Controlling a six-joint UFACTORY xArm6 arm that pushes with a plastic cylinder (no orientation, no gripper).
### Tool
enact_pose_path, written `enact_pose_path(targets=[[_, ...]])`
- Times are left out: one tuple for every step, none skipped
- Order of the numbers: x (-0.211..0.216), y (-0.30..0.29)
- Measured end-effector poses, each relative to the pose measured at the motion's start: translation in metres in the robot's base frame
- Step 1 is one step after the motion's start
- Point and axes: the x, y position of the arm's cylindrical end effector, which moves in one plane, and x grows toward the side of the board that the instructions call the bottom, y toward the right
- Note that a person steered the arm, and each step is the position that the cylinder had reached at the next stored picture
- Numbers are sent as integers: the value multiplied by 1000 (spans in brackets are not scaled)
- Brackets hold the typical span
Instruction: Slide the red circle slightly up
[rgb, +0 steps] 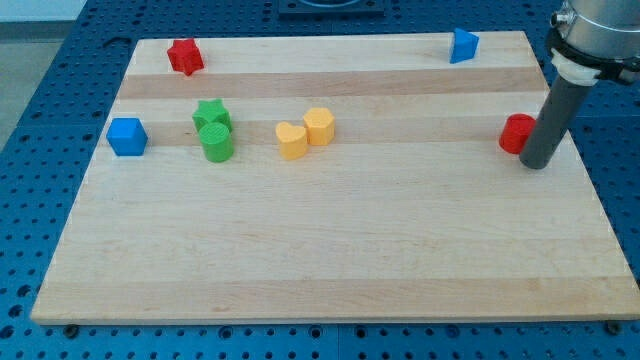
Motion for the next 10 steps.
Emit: enact_pose_path(targets=[[0, -1], [0, -3], [-5, -3], [-16, 2], [-17, 4], [-17, 4], [-18, 8], [-18, 8], [-18, 6], [-20, 5]])
